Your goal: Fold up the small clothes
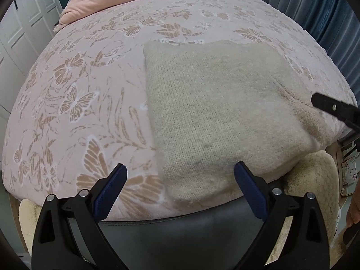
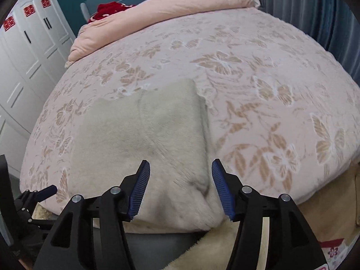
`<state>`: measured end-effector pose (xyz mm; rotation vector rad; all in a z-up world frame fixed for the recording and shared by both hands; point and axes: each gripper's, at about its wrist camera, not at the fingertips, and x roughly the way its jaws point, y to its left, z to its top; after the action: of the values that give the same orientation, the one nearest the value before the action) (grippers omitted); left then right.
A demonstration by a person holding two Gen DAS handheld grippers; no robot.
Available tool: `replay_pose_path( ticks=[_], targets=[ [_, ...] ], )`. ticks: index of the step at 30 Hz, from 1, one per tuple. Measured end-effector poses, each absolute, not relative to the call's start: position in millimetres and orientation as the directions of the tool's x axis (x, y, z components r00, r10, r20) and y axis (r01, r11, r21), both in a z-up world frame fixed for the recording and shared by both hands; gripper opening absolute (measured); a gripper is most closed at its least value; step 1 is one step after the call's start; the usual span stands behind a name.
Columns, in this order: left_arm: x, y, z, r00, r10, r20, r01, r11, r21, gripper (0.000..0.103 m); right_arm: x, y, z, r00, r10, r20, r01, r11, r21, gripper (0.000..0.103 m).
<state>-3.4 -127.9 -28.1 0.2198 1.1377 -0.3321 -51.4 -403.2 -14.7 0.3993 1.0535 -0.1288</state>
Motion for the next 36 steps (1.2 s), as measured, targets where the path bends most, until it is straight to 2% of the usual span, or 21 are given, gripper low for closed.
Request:
replay_pose_path(
  ticks=[3,5,6,8,11,16,19,21,25,27,28,32,36],
  targets=[
    [-3,-129,-24,0.377,-0.187,-0.907,0.374,0.927,-0.035,0.094,-56,-417,-29,0.49,0.153,-0.858,0.334,0.877,0.347,0.057],
    [3,-125,-19,0.361,-0.268,-0.893,0.36,0.924,-0.132,0.094,-53,-423,-33,0.504,0.171,-0.847,0.342,0.861,0.378,0.065],
    [8,-122,-19,0.341,-0.316,-0.886,0.335,0.921,-0.199,0.096,-50,-426,-37,0.504,0.176,-0.846,0.349,0.854,0.385,0.073],
    [23,-114,-26,0.296,-0.387,-0.873,0.261,0.912,-0.316,0.097,-41,-429,-47,0.481,0.205,-0.852,0.357,0.842,0.404,0.075],
    [46,-104,-53,0.221,-0.39,-0.894,0.144,0.92,-0.366,0.097,-32,-431,-68,0.451,0.296,-0.842,0.371,0.796,0.479,0.076],
    [59,-98,-84,0.131,-0.489,-0.862,0.023,0.871,-0.49,0.098,-23,-427,-96,0.434,0.396,-0.809,0.391,0.727,0.565,0.088],
    [58,-106,-88,0.128,-0.477,-0.869,0.015,0.877,-0.479,0.098,-20,-427,-103,0.459,0.42,-0.783,0.409,0.682,0.606,0.098],
    [58,-116,-80,0.142,-0.445,-0.884,0.064,0.896,-0.44,0.098,-17,-422,-101,0.456,0.409,-0.791,0.411,0.691,0.594,0.098],
    [55,-147,-58,0.174,-0.334,-0.926,0.237,0.927,-0.29,0.091,-11,-413,-89,0.447,0.409,-0.796,0.357,0.734,0.578,0.061],
    [52,-157,-55,0.176,-0.302,-0.937,0.28,0.928,-0.246,0.087,-11,-414,-80,0.456,0.408,-0.791,0.34,0.742,0.578,0.047],
    [51,-159,-54,0.18,-0.29,-0.94,0.29,0.929,-0.231,0.086,-12,-413,-75,0.459,0.403,-0.792,0.333,0.748,0.574,0.044],
    [54,-156,-55,0.169,-0.29,-0.942,0.301,0.925,-0.231,0.085,-12,-412,-72,0.445,0.382,-0.81,0.316,0.779,0.541,0.045],
    [54,-149,-58,0.167,-0.288,-0.943,0.308,0.924,-0.227,0.087,-11,-412,-78,0.432,0.368,-0.823,0.327,0.787,0.523,0.06]
  ],
)
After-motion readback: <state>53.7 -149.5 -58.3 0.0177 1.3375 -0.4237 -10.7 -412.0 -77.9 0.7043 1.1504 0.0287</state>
